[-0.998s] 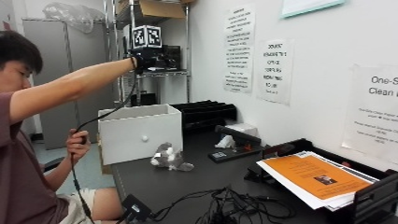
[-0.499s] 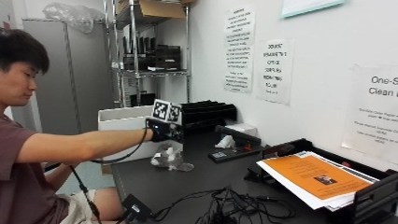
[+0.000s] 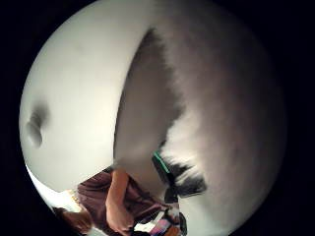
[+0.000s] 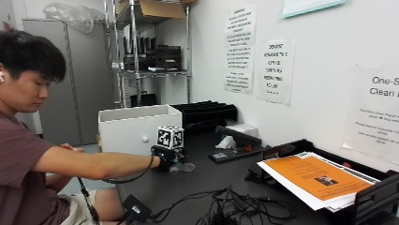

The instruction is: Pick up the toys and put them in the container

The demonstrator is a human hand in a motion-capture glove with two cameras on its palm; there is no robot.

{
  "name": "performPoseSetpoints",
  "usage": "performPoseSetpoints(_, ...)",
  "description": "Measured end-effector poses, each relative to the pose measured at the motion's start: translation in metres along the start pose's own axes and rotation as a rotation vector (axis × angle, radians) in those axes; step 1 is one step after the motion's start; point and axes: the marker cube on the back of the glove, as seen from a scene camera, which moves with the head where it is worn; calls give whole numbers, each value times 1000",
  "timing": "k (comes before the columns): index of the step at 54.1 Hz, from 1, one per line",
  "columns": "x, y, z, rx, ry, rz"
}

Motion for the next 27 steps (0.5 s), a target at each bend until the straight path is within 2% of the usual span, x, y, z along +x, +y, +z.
performPoseSetpoints(9, 0, 2, 4, 250, -86, 8)
performPoseSetpoints(14, -1, 14, -1, 416, -72, 13)
performPoseSetpoints(17, 2, 26, -7, 460, -53, 27)
performPoseSetpoints(21, -13, 9, -8, 404, -25, 37)
performPoseSetpoints(27, -12, 6, -23, 144, -117, 101)
